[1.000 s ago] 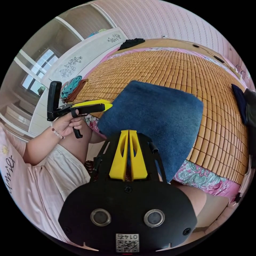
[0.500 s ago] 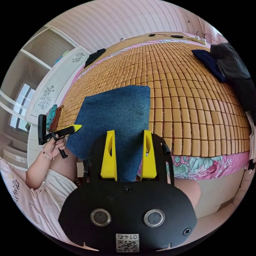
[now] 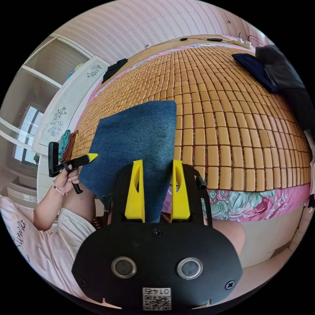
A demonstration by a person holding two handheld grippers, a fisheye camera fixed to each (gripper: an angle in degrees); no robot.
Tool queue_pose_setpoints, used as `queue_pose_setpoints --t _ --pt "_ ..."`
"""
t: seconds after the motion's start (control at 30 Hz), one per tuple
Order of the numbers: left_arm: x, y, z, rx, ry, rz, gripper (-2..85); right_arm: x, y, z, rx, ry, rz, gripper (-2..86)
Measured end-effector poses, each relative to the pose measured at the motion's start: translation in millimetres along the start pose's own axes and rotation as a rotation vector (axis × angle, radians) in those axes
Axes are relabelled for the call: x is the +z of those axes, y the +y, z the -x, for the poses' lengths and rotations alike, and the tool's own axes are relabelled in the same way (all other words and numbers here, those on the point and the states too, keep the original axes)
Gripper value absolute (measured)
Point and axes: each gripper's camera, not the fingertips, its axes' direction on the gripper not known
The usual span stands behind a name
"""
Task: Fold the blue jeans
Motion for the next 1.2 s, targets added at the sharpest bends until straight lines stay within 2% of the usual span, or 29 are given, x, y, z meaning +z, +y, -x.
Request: queue_pose_setpoints --t 0.07,0.23,0.4,0.53,0.6,0.7,0.77,0.8,0.87,1.0,1.07,1.13,1.2 --pt "1 6 1 0.037 0.028 -0.007 14.5 -1 -1 1 -0.015 -0.018 -0.005 12.5" --pt "4 14 16 -0.019 0.103 0.002 10.9 -6 -8 8 -0.026 0.013 0.000 9.8" --pt "-6 31 28 -0.079 0.155 -0.011 7.7 -37 -16 13 0.046 -0.166 -0.060 3.8" --pt "-29 64 40 -0.121 0.215 -0.056 7.1 -73 -31 63 -0.092 -0.281 -0.119 2.8" --pt "-52 85 48 -0.157 0.269 -0.139 6.9 -97 -49 122 -0.245 -0.260 -0.146 2.6" --pt "-112 127 60 -0.193 0.308 -0.378 6.7 -119 -74 210 -0.490 -0.286 -0.164 2.4" --pt "-169 172 73 -0.236 0.284 -0.614 6.8 -123 -89 266 -0.647 -0.330 -0.153 2.4" --pt "-184 184 76 -0.250 0.269 -0.668 6.8 -121 -98 305 -0.745 -0.360 -0.135 2.4" --pt "-239 231 84 -0.307 0.149 -0.842 7.0 -111 -113 365 -0.873 -0.403 -0.096 2.3" --pt "-305 295 91 -0.407 -0.094 -1.040 7.0 -64 -142 507 -1.098 -0.529 0.023 2.3" --pt "-339 320 101 -0.465 -0.231 -1.122 7.0 -39 -154 567 -1.140 -0.576 0.089 2.4" --pt "-362 326 116 -0.513 -0.275 -1.173 7.0 -15 -166 627 -1.185 -0.574 0.125 2.5" --pt "-384 319 132 -0.533 -0.324 -1.225 7.1 18 -185 702 -1.209 -0.478 0.093 3.0"
